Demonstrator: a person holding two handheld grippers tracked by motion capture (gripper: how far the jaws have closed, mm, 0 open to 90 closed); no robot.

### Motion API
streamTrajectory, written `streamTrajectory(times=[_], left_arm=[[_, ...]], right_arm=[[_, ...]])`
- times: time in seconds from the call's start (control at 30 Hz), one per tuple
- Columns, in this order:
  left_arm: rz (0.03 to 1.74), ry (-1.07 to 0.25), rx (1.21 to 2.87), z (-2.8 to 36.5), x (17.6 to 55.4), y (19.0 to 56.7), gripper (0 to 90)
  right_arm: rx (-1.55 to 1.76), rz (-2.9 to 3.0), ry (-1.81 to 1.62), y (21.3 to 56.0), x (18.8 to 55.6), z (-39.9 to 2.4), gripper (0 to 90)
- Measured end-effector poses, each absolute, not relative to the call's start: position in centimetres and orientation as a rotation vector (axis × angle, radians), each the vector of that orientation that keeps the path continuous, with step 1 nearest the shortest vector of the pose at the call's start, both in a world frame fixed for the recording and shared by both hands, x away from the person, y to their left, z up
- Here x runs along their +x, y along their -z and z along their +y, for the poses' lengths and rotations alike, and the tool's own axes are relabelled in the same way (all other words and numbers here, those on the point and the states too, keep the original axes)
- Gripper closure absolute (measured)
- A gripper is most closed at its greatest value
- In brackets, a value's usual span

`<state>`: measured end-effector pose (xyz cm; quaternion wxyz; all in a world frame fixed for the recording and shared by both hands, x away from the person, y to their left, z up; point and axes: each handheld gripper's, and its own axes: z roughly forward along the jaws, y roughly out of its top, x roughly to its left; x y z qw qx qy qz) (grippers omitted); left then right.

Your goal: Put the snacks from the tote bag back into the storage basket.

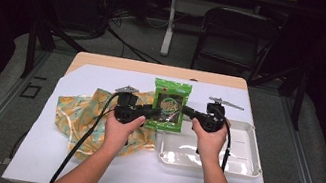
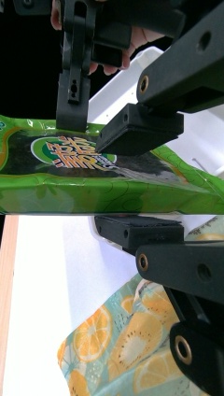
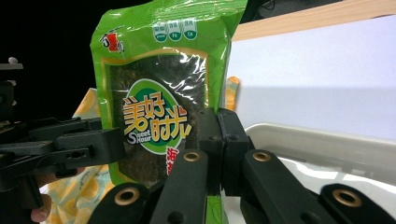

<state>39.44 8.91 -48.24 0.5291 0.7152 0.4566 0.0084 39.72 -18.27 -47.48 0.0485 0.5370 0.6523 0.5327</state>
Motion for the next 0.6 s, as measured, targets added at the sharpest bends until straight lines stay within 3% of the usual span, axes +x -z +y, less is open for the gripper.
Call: streamTrajectory(times=[0.6], left_arm=[[1.079, 0.006, 1.743, 6.3, 40.2, 49.7, 60.0]], right_arm=[[1.692, 1.941, -1.540, 48.4, 39.1, -20.2, 89.7]])
